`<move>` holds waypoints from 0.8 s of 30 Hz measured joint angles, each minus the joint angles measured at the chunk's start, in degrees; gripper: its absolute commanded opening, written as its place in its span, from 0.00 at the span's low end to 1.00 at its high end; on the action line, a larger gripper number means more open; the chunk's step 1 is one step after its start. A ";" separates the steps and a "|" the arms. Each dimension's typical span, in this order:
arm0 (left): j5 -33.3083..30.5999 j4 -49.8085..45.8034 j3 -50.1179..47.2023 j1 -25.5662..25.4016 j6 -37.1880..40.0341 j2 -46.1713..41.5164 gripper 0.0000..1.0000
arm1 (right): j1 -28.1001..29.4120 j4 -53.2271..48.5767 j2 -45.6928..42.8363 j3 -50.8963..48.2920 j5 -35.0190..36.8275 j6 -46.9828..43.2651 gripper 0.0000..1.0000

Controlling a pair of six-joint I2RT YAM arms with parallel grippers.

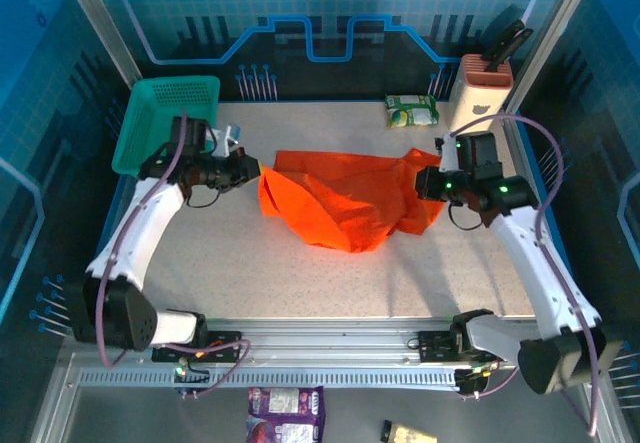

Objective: Fold the inside-out t-shirt

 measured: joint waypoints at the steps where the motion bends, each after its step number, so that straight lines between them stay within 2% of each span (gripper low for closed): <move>1: -0.26 -0.24 -0.92 0.00 0.33 2.58 0.00 | 0.20 0.72 1.92 -1.20 -0.90 0.11 0.04; 3: -1.36 -0.52 -2.84 0.00 0.63 7.21 0.00 | 2.12 1.53 5.68 -2.84 -1.73 0.11 0.16; 7: -3.93 -0.94 -5.62 0.00 0.66 12.04 0.00 | 12.63 3.28 13.07 -3.69 -1.70 -1.62 0.42; 12: -6.16 -1.07 -5.77 0.00 0.81 11.43 0.00 | 24.22 5.35 21.18 -3.56 1.16 -4.59 0.60; 16: -7.48 -1.51 -5.77 0.00 0.96 10.05 0.00 | 30.56 5.29 29.44 -1.95 7.17 -7.45 0.64; 18: -8.11 -2.01 -5.77 0.00 1.36 9.03 0.00 | 32.57 4.94 32.92 -0.83 10.51 -8.92 0.59; 19: -8.31 -2.25 -5.77 0.00 1.73 8.39 0.00 | 33.38 4.57 34.23 -0.35 12.35 -9.64 0.52; 20: -8.52 -2.43 -5.77 0.00 1.79 7.85 0.00 | 34.01 4.20 35.04 0.04 14.05 -10.12 0.40; 21: -8.72 -2.71 -5.77 0.00 1.90 7.13 0.00 | 34.64 3.76 35.52 0.37 16.02 -10.69 0.21; 22: -9.05 -3.13 -5.77 0.00 1.92 6.29 0.00 | 35.19 3.15 35.58 0.63 17.92 -11.04 0.08; 23: -9.31 -3.50 -5.77 0.00 1.95 5.53 0.00 | 35.63 2.45 35.43 0.96 19.52 -11.21 0.01; 24: -9.68 -4.07 -5.77 0.00 1.99 4.55 0.00 | 36.02 1.86 35.04 1.20 21.03 -11.21 0.00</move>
